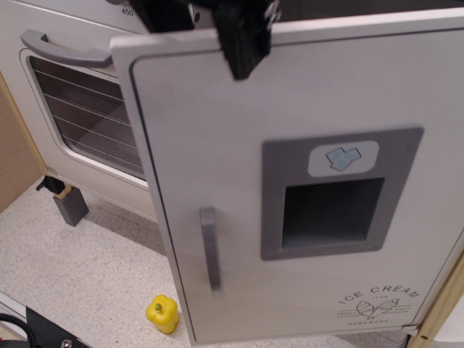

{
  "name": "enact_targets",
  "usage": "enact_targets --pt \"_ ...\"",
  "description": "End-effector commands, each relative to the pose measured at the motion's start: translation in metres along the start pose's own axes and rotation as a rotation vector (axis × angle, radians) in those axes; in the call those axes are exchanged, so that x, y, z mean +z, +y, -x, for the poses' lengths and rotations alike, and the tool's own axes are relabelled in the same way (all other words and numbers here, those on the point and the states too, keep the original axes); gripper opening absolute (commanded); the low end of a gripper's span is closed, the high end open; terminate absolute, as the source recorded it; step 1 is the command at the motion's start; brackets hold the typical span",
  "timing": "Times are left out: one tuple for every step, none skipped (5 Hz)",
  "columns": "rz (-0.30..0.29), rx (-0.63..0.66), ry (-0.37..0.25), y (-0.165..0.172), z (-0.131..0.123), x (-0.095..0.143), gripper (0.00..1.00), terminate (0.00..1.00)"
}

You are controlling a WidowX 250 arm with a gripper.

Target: Close fridge

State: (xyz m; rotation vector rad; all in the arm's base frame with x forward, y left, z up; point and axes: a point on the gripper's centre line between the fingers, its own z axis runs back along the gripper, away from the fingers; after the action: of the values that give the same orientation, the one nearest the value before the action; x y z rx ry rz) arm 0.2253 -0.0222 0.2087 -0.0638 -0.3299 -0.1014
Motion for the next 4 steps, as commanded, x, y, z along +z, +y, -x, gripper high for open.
enact_targets --pt "-0.007 0.031 -0.019 0.004 -0.009 0.023 1.0 0.0" --pt "-0.003 0.018 -0.025 -0.001 0.0 0.029 1.0 0.0" --pt "-0.014 -0.031 -0.044 -0.009 0.015 0.03 1.0 0.0" --pt "0.018 -0.03 -0.04 -0.013 0.024 0.042 1.0 0.0"
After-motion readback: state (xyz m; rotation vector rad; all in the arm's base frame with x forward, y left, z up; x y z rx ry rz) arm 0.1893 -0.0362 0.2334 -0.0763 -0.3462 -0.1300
